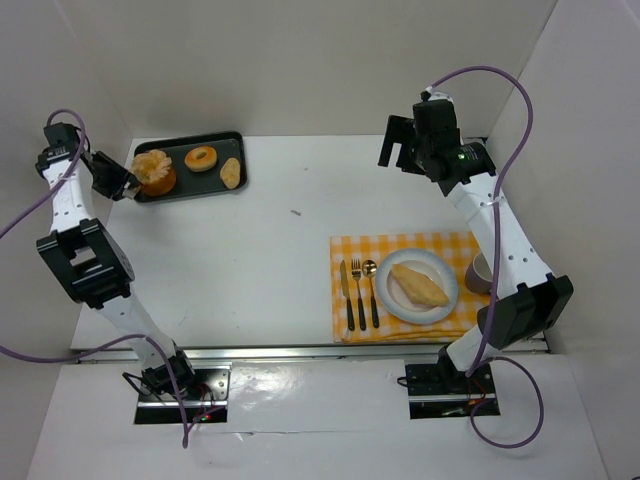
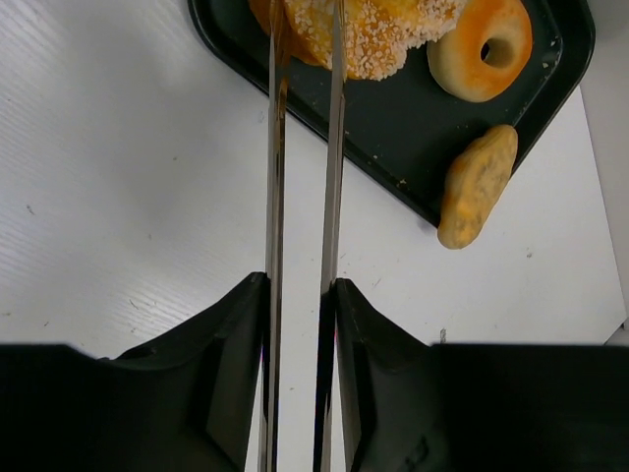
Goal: Place the bread
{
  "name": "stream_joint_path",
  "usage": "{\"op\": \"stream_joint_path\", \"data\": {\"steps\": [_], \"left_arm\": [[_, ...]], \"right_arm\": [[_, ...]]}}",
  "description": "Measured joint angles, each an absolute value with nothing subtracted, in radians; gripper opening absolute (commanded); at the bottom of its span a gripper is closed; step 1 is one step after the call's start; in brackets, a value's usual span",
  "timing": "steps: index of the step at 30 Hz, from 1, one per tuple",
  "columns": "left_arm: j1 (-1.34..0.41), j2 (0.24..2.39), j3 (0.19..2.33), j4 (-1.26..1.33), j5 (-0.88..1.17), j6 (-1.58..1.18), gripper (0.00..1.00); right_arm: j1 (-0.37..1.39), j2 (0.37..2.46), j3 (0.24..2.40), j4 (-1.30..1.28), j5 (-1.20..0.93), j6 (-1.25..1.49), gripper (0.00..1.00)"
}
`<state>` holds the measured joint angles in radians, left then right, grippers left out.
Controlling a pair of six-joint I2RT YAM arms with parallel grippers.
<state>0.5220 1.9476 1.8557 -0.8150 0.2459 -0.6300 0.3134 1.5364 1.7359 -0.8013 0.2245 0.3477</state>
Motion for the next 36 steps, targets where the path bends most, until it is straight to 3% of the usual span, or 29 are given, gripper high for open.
{"op": "stream_joint_path", "data": {"steps": [9,20,26,36], "left_arm": [[0.519,1.949,1.898,-0.827,0.255,-0.63,0.0],[0.519,1.906,1.996,-0.837,0.319,-0.629,0.0],[0.472,1.773,1.948,-0.828,0.354,-0.623,0.0],[-0.176,1.565,1.692,-0.826,0.42,-0.62,0.0]], "right_arm": [[0.313,1.536,1.736,-0.801,0.224,0.351,1.0],[0.313,1.536,1.736,-0.801,0.224,0.35,1.0],[0.313,1.536,1.736,-0.801,0.231,0.35,1.0],[0.314,1.517,1.756,-0.802,0.32,0.344,1.0]]}}
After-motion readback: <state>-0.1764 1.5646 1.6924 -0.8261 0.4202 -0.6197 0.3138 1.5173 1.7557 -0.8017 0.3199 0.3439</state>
